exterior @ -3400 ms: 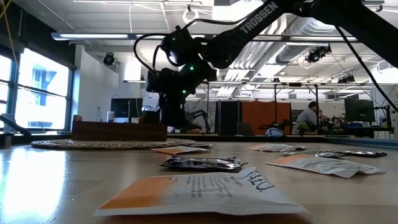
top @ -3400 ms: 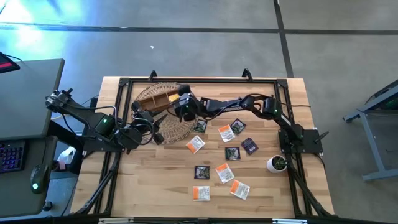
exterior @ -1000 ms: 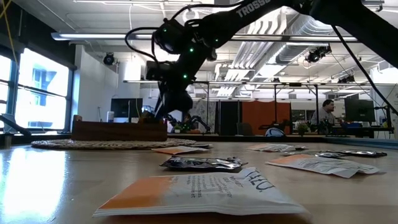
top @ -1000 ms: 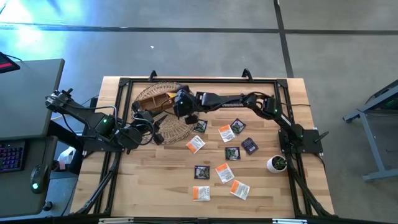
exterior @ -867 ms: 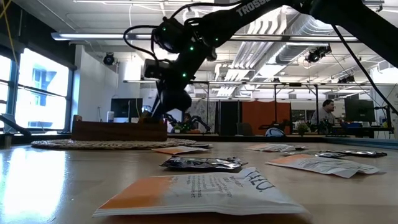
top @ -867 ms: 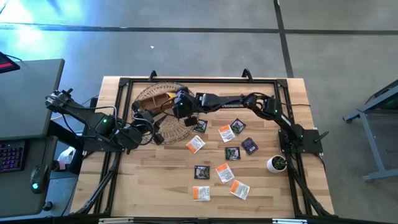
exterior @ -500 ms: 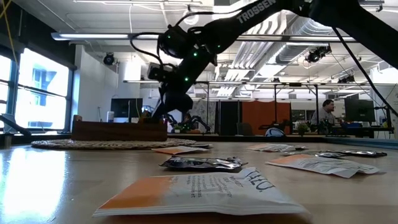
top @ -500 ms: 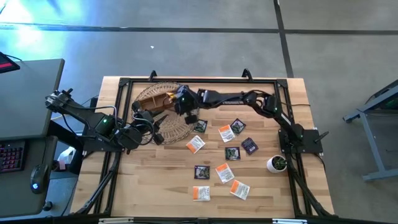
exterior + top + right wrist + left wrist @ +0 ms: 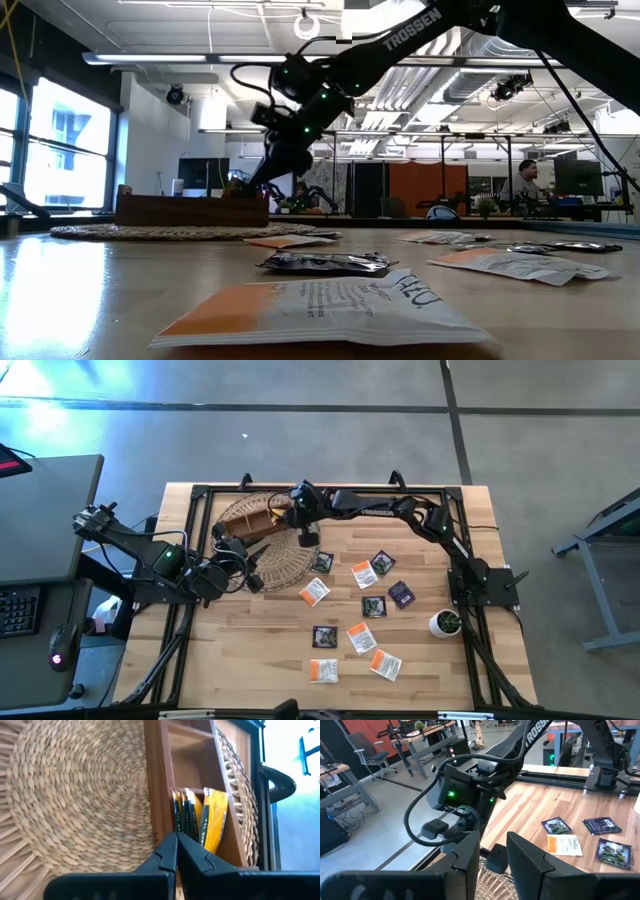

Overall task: Pick & Place Tea
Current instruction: Put the yellow tea bag into the right section of the wooden organizer

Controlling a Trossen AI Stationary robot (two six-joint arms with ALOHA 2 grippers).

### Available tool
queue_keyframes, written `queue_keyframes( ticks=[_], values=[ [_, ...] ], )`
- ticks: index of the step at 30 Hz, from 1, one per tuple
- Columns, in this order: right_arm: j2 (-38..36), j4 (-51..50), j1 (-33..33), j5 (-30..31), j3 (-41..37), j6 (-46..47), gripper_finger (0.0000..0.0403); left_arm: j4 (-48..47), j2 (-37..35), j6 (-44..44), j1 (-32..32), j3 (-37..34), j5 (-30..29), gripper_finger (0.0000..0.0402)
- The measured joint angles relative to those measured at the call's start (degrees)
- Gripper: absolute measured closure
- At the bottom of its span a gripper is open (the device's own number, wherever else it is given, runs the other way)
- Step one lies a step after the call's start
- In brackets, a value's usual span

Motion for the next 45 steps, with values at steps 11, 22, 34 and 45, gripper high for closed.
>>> queue_keyframes(
  ticks=[11,22,34,45],
  values=[
    [1.14,0.34,-1.12,-2.17,0.00,-2.16,0.0402,0.03,-0.02,-0.23,0.00,0.00,-2.59,0.0305],
    [1.99,5.29,-2.88,1.01,0.00,-0.46,0.0403,0.05,-0.02,-0.28,0.00,0.00,-3.46,0.0305],
    [1.11,11.32,-5.32,-2.71,-0.02,-0.08,0.0403,-0.16,-0.02,-1.29,0.00,0.00,-3.48,0.0305],
    [-13.87,-7.36,-3.68,-5.73,-0.02,0.24,0.0403,-12.57,-0.02,-20.49,7.50,-0.03,-8.10,0.0305]
  ],
)
